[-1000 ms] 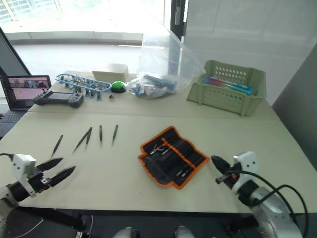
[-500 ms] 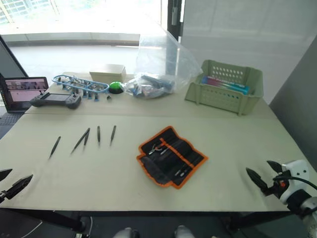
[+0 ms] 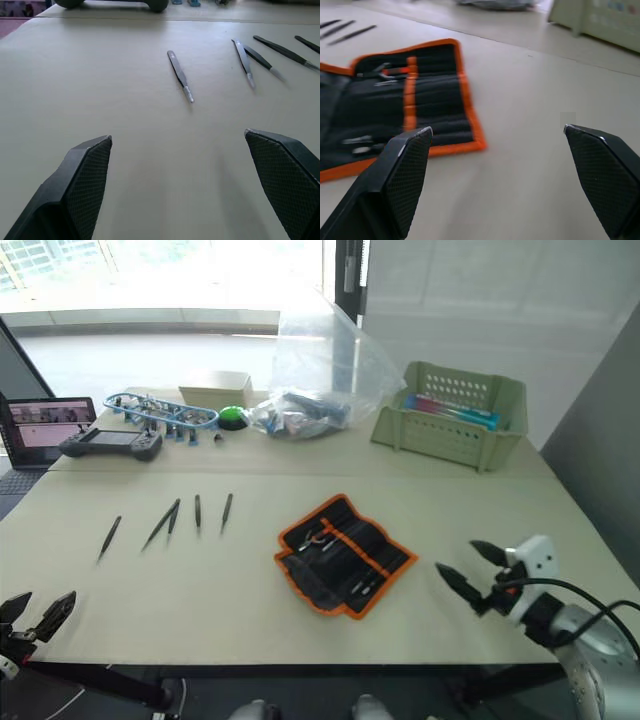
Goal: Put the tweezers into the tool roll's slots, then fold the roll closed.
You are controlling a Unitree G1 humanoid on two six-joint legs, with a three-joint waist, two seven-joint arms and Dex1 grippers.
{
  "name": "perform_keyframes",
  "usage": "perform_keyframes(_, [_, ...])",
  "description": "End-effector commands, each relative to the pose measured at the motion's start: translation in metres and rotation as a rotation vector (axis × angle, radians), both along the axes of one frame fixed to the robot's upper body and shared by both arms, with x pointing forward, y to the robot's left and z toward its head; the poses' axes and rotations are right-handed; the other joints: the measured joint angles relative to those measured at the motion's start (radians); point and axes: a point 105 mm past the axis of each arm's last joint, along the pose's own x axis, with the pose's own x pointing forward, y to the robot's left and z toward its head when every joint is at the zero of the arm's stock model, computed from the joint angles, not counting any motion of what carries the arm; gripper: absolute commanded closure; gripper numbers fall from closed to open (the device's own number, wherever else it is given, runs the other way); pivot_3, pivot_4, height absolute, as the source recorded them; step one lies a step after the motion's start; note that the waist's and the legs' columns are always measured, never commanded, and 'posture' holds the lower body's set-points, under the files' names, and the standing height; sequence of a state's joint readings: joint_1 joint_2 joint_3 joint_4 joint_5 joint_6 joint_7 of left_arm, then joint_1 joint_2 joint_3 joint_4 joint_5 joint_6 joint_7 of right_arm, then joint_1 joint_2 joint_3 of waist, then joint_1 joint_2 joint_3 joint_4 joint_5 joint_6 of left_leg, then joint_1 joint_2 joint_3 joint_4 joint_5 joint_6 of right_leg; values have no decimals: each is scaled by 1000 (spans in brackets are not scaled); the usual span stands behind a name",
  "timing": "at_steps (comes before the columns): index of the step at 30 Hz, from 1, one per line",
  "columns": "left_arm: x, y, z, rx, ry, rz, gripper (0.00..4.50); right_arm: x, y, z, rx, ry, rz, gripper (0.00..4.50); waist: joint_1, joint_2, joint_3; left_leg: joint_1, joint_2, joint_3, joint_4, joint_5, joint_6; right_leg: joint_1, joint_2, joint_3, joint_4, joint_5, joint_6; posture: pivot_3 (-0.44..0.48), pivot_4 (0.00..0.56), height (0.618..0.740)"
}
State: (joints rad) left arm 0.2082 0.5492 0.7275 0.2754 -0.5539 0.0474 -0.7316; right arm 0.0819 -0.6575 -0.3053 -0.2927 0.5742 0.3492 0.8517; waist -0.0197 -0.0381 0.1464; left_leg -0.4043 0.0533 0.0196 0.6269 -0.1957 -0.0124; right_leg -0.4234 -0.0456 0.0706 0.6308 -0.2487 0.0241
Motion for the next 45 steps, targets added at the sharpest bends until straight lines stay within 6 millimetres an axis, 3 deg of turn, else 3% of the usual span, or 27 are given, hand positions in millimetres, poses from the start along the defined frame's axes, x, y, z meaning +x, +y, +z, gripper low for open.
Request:
perform_keyframes(1, [10, -2, 6, 19, -16, 88, 0, -8, 41, 20, -27, -26, 234, 37, 2, -2, 0, 0, 0, 0, 0, 0, 0, 0, 0, 0, 0, 2, 3, 0, 150, 740])
perform_keyframes(3, [18, -7, -1, 6, 15, 127, 0, -16, 59, 21, -83, -9, 377, 37, 8, -2, 0, -1, -1, 0, 1, 0, 0, 0, 0, 0, 0, 3, 5, 0, 150, 740])
perform_keyframes(7, [32, -16, -4, 24, 48, 127, 0, -22, 66, 21, -123, 14, 488, 37, 23, -2, -1, -1, -1, 0, 1, 0, 0, 2, -1, -1, -1, 3, 6, 0, 150, 740])
perform_keyframes(16, [84, -34, 3, 80, 117, 40, 0, -19, 66, 32, -104, -22, 499, 37, 33, -2, -1, -1, -2, 1, 2, 0, 0, 2, -1, -1, 0, 2, 2, 0, 150, 740])
perform_keyframes(19, [101, -37, 2, 68, 150, -6, 0, -19, 70, 41, -93, -44, 508, 37, 28, -2, -1, -1, -2, 0, 3, 0, 0, 1, 0, -1, 0, 6, 7, 0, 150, 740])
perform_keyframes(28, [127, -42, -16, -5, 237, -67, 0, -14, 69, 55, -74, -88, 479, 37, 34, 3, -3, 0, -2, 0, 3, 0, 0, 3, 0, -1, 1, 7, 8, 0, 150, 740])
perform_keyframes(35, [138, -53, -20, -17, 247, -119, 2117, -13, 68, 56, -61, -92, 466, 0, 36, 5, -4, 0, -3, 0, 5, 0, 0, 4, 0, -1, 2, 7, 9, 0, 150, 740])
perform_keyframes(36, [138, -55, -21, -18, 249, -121, 2187, -13, 68, 55, -58, -92, 460, 0, 36, 5, -4, 0, -3, 0, 5, 0, 0, 4, 0, -1, 2, 7, 9, 0, 150, 740])
perform_keyframes(37, [138, -56, -22, -19, 250, -122, 2770, -12, 67, 55, -58, -92, 454, 0, 37, 5, -4, -1, -3, 0, 6, 0, 0, 4, 0, -1, 2, 7, 9, 0, 150, 740])
perform_keyframes(42, [138, -59, -22, -8, 247, -134, 4419, -13, 65, 53, -53, -86, 439, 0, 42, 5, -4, -2, -4, 0, 8, 0, 0, 5, -1, 0, 1, 7, 10, 0, 150, 740])
perform_keyframes(45, [139, -57, -18, 9, 229, -120, 4464, -12, 63, 52, -58, -88, 428, 0, 44, 5, -4, -2, -4, 0, 8, 0, 0, 5, -1, 0, 1, 7, 10, 0, 150, 740])
